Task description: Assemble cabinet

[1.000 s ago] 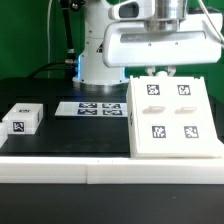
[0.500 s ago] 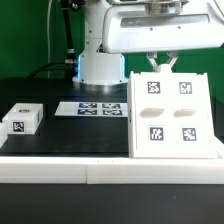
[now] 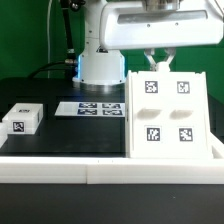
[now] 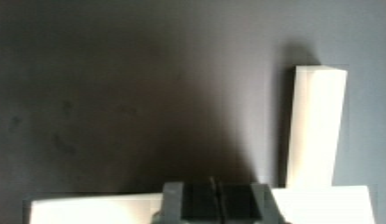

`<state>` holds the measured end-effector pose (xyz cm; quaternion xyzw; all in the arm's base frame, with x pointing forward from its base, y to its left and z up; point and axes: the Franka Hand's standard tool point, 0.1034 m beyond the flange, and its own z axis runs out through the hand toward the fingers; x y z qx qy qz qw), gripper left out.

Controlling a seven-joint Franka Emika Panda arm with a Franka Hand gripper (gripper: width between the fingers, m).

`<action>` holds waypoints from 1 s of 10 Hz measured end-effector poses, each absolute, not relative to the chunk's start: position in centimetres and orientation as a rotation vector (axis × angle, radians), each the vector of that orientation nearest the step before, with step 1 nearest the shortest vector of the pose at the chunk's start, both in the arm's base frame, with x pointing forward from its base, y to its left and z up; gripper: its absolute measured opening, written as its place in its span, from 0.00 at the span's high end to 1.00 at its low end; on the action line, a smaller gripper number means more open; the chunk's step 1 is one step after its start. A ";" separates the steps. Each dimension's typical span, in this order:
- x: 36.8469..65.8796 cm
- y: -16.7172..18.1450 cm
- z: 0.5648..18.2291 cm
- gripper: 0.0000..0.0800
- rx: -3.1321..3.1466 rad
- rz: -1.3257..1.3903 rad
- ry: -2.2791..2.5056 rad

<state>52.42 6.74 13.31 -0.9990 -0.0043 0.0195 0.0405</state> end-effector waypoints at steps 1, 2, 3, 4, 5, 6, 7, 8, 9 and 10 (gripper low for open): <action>52.9 6.7 13.7 1.00 -3.056 0.088 -0.015; 53.3 6.7 14.1 1.00 -3.053 0.107 -0.015; 53.6 6.8 14.3 1.00 -3.050 0.135 -0.017; 53.5 7.0 14.1 1.00 -3.051 0.131 -0.012; 53.1 7.1 13.5 1.00 -3.055 0.123 -0.006; 52.9 7.1 13.4 1.00 -3.054 0.132 -0.006; 52.9 7.1 13.4 1.00 -3.054 0.132 -0.006; 52.9 7.1 13.4 1.00 -3.055 0.133 -0.007; 52.9 7.1 13.5 1.00 -3.055 0.137 -0.009; 53.1 7.1 13.8 1.00 -3.053 0.144 -0.010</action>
Offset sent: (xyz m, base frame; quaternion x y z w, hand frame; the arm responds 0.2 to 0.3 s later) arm 0.0075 0.0041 0.0020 -0.0133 -0.0277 -0.0106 0.9995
